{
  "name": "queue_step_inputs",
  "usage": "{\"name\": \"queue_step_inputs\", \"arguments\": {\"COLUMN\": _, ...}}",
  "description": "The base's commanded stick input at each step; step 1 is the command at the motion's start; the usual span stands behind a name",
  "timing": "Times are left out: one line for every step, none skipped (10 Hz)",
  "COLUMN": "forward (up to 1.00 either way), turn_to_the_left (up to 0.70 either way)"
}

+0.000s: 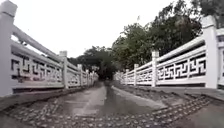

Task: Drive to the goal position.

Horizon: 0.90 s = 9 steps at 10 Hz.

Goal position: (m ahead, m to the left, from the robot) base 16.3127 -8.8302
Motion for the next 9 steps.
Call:
{"name": "queue_step_inputs", "arguments": {"forward": 0.45, "turn_to_the_left": 0.03}}
{"name": "queue_step_inputs", "arguments": {"forward": 0.45, "turn_to_the_left": 0.03}}
{"name": "queue_step_inputs", "arguments": {"forward": 0.45, "turn_to_the_left": 0.19}}
{"name": "queue_step_inputs", "arguments": {"forward": 0.45, "turn_to_the_left": 0.27}}
{"name": "queue_step_inputs", "arguments": {"forward": 0.45, "turn_to_the_left": 0.27}}
{"name": "queue_step_inputs", "arguments": {"forward": 0.45, "turn_to_the_left": 0.27}}
{"name": "queue_step_inputs", "arguments": {"forward": 0.45, "turn_to_the_left": 0.27}}
{"name": "queue_step_inputs", "arguments": {"forward": 0.45, "turn_to_the_left": 0.03}}
{"name": "queue_step_inputs", "arguments": {"forward": 0.45, "turn_to_the_left": 0.03}}
